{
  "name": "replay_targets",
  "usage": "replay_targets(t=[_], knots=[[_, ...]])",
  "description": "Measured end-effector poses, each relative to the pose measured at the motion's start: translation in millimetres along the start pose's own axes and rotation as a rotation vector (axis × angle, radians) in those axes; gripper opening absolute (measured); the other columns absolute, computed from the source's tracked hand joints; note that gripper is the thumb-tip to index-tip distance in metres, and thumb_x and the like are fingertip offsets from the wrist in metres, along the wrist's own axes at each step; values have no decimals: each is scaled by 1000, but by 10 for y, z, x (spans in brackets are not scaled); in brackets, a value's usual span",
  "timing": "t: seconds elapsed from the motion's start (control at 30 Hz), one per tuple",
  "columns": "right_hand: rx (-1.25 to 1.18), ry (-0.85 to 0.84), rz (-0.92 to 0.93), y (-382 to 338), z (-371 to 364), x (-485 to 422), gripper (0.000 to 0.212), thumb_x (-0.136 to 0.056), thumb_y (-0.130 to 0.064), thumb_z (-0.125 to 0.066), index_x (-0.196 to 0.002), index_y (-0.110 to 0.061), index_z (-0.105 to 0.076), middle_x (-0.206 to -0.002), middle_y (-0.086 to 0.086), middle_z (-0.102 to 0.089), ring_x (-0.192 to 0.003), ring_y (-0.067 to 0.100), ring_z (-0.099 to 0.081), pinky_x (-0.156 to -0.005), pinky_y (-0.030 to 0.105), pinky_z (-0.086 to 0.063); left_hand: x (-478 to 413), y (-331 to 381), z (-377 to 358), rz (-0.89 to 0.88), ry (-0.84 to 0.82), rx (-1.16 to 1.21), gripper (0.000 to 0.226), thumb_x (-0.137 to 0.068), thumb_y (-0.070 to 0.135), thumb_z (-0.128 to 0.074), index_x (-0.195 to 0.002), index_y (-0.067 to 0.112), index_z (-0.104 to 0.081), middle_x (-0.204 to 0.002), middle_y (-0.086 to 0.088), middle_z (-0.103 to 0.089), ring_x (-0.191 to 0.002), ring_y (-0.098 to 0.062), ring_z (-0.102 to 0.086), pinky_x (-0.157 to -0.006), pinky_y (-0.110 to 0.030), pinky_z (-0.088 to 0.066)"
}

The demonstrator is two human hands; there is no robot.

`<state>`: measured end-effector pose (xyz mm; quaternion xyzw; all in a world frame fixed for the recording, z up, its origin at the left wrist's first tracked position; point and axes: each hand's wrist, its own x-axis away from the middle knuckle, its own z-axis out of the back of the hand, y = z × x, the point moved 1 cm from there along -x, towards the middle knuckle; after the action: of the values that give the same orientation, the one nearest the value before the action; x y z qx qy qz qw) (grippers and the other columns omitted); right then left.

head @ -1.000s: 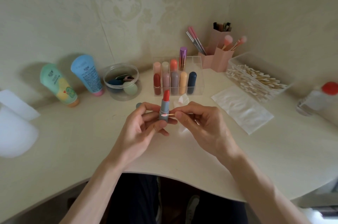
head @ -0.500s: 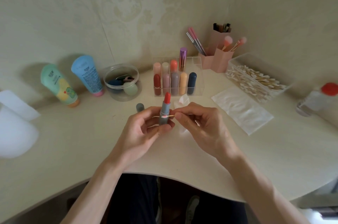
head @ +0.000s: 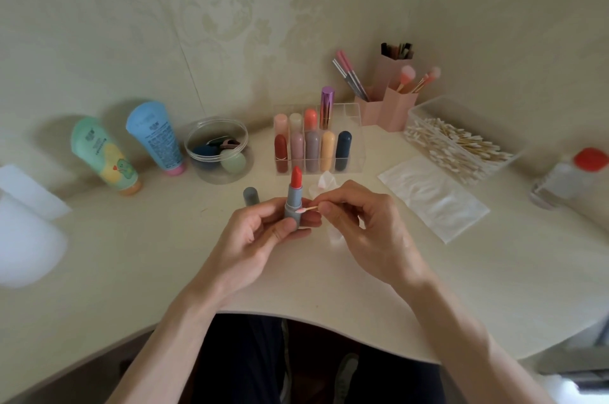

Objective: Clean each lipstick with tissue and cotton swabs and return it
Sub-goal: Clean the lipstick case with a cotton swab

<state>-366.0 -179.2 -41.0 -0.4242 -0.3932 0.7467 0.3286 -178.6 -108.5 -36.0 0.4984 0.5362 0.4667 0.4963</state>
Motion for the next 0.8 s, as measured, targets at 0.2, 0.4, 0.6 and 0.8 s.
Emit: replay_targets(t=[0.2, 0.4, 0.6, 0.8], knots=[[60, 21, -1, -35, 38, -2, 12, -98, -5, -71, -101, -11, -81, -76, -18, -59, -68, 5, -52, -67, 11, -37, 6, 18, -3, 14, -5, -9, 29, -100, -2, -52, -126, -1, -66, -113, -13, -77, -114, -25, -72, -94, -27, -58], [95, 64, 3, -30, 41, -2, 13, -97, -5, -71, -100, -14, -80, -78, -19, -60, -69, 6, -53, -66, 11, -37, 17, 25, 2, 17, -7, -18, 29, -101, -2, -52, -126, 0, -67, -115, -12, -77, -116, -24, -71, -98, -28, -57], [45, 234, -64, -65, 146, -27, 14, -100, -9, -70, -100, -19, -79, -96, -5, -71, -82, 13, -64, -71, 16, -45, 8, 16, -4, 17, 24, 30, 31, -101, -2, -51, -129, 1, -64, -119, -10, -76, -116, -25, -71, -95, -27, -57], [161, 392, -282, 26, 393, -68, 15, -95, -18, -77, -97, -33, -80, -93, -9, -60, -78, -9, -52, -71, 7, -38, -36, 85, -119, -19, -18, -81, 30, -94, 11, -62, -123, 6, -69, -114, -5, -78, -110, -22, -73, -82, -29, -60]])
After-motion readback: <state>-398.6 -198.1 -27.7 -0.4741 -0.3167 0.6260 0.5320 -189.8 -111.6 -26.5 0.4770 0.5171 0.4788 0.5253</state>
